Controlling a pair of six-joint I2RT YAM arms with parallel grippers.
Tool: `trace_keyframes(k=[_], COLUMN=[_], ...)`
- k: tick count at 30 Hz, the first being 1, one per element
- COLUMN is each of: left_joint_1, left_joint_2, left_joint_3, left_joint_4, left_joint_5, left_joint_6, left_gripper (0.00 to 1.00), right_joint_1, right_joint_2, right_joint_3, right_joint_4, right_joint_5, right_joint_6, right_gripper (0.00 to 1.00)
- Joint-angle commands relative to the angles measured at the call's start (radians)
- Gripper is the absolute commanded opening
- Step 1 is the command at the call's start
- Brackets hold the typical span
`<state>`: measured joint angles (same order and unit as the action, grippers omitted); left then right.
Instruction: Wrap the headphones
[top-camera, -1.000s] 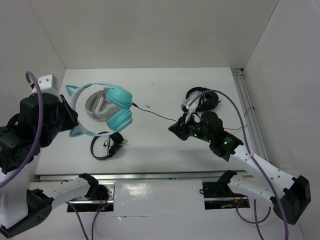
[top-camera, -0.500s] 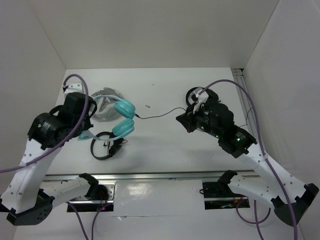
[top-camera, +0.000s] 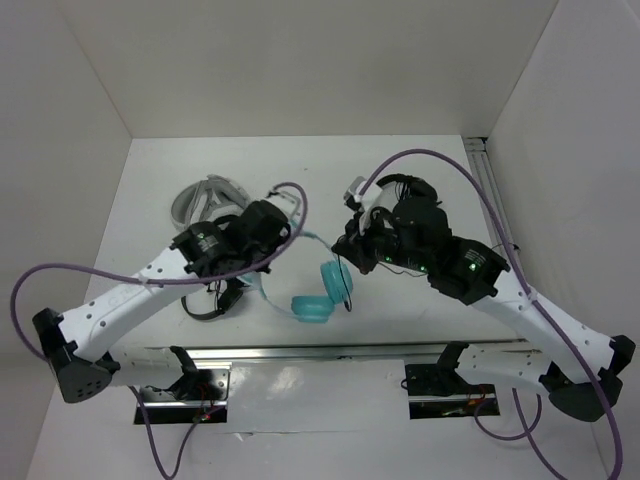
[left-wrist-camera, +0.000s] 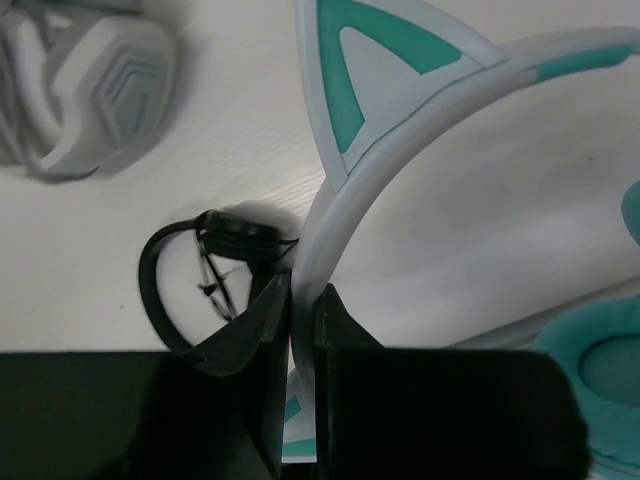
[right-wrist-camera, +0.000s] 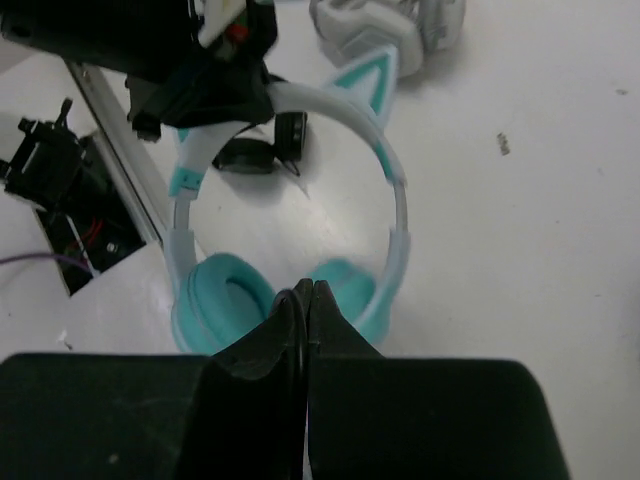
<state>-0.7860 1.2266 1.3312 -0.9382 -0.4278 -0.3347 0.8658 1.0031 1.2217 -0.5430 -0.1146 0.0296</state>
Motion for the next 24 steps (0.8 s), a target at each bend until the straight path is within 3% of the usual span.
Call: trace_keyframes(k=[1,5,19,24], left_joint_1=[-0.149,-0.246,-0.265,-0.265], left_joint_2=[0.023,0.044,-0.113,-0.122], left_joint_3=[0.006,0.016,-0.067,-0.067], left_joint_4=[0.121,0.121,0.156,0.156], left_joint_5=[0.018,0.009,0.228,0.313], left_joint_6=[0.094,0.106,0.169,0.189], left_gripper=[0.00,0.00,0.00,0.00], right_joint_1=[0.051,0.096,0.107,0.107], right_joint_2=[0.018,0.028,-0.021,0.006], right_joint_3=[-0.020,-0.043,-0.096,-0.105], right_joint_4=[-0.026,0.000,0.061,0.071], right_joint_5=[0.039,0.124,0.498,0.500], right_joint_6=[-0.033,-0.033,-0.023,-0.033], right_gripper=[0.00,0.00,0.00,0.00])
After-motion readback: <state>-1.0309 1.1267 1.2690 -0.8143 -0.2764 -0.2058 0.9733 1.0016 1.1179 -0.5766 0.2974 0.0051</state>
